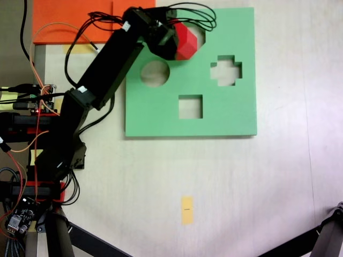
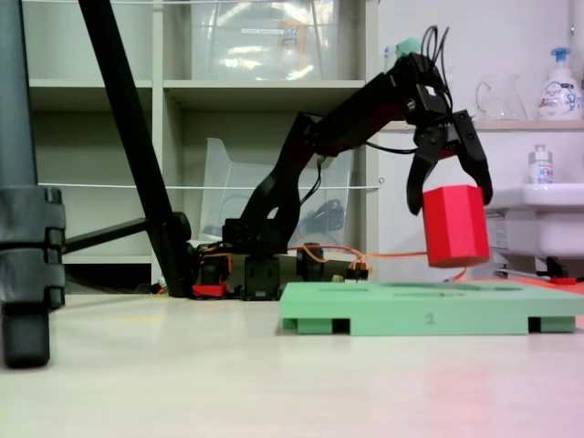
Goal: Put the octagonal pillar block into the corresponding hole
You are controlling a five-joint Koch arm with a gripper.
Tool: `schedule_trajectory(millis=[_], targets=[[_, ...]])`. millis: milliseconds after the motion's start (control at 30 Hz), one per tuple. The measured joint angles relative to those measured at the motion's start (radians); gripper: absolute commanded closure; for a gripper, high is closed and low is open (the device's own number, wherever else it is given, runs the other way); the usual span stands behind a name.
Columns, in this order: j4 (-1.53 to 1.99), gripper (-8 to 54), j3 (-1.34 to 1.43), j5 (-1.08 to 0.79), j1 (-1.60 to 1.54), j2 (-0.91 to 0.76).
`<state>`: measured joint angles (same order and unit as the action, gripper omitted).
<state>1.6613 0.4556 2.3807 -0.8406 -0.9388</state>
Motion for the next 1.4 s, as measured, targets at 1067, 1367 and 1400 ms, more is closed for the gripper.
schedule_trajectory(millis=[1067,1367,1400], targets=[[-0.173,27.4,-0.002,0.005,-0.020,0.109],[-0.173,26.9,-0.023,0.123,-0.018,0.126],[-0.173,26.8,-0.025,0.130,-0.018,0.133]])
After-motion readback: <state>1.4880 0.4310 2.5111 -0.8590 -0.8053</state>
